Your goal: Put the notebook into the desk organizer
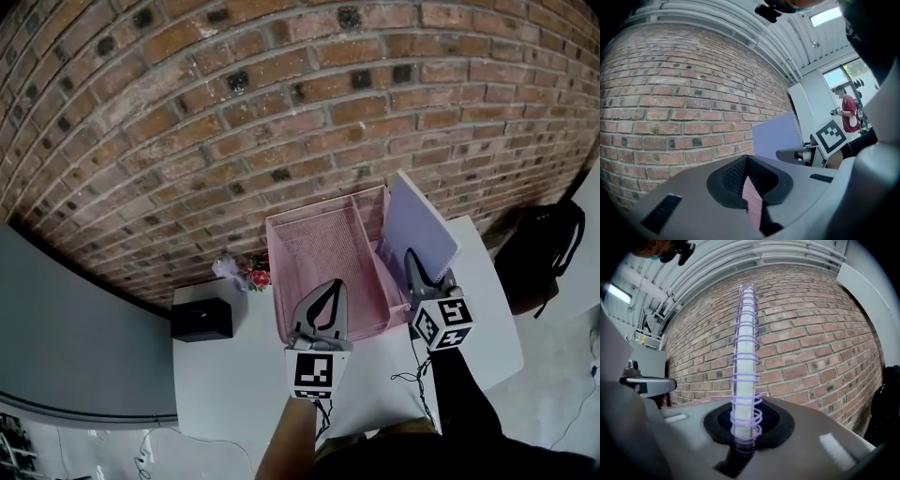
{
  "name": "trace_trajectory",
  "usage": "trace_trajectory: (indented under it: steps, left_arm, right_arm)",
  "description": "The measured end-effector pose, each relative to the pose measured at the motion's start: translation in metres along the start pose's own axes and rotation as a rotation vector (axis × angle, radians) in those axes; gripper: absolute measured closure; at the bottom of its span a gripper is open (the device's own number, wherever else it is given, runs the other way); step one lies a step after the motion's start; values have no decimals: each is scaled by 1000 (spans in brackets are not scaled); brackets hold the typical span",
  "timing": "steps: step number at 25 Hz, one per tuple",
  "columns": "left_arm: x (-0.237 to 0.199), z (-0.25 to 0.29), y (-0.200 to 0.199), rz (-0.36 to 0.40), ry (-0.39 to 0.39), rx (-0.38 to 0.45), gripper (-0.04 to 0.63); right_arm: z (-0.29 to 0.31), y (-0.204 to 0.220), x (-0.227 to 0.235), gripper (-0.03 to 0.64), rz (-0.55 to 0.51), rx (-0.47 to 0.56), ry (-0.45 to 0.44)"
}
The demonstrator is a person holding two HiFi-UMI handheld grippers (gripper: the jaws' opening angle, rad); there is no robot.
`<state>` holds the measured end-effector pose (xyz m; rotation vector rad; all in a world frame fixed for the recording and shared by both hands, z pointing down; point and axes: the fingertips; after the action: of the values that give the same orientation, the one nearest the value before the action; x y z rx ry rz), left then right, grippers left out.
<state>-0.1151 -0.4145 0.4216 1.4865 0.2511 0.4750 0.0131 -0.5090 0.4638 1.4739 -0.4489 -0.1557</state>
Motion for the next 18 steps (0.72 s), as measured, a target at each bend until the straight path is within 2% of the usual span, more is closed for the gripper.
trace_trajectory:
  steps: [3,7,18]
  left_arm:
    - [-5,6,3,-5,4,-9,588]
    - [-11,10,8,-56,16,10,588]
    - [-23,14,15,-59,11,-10,588]
  right_arm:
    - [11,8,3,587,5,0,13]
    - [21,23,5,587,14,-28,21]
    - [40,57,19,586,30,-80,104]
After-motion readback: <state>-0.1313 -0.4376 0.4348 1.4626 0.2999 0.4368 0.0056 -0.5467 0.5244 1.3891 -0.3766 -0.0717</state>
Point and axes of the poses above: the fingertips, and each gripper's own axes: z forward along the fingers, x to its right, y out of its underside, and after that the axes turned 13 degrees about y, right-handed
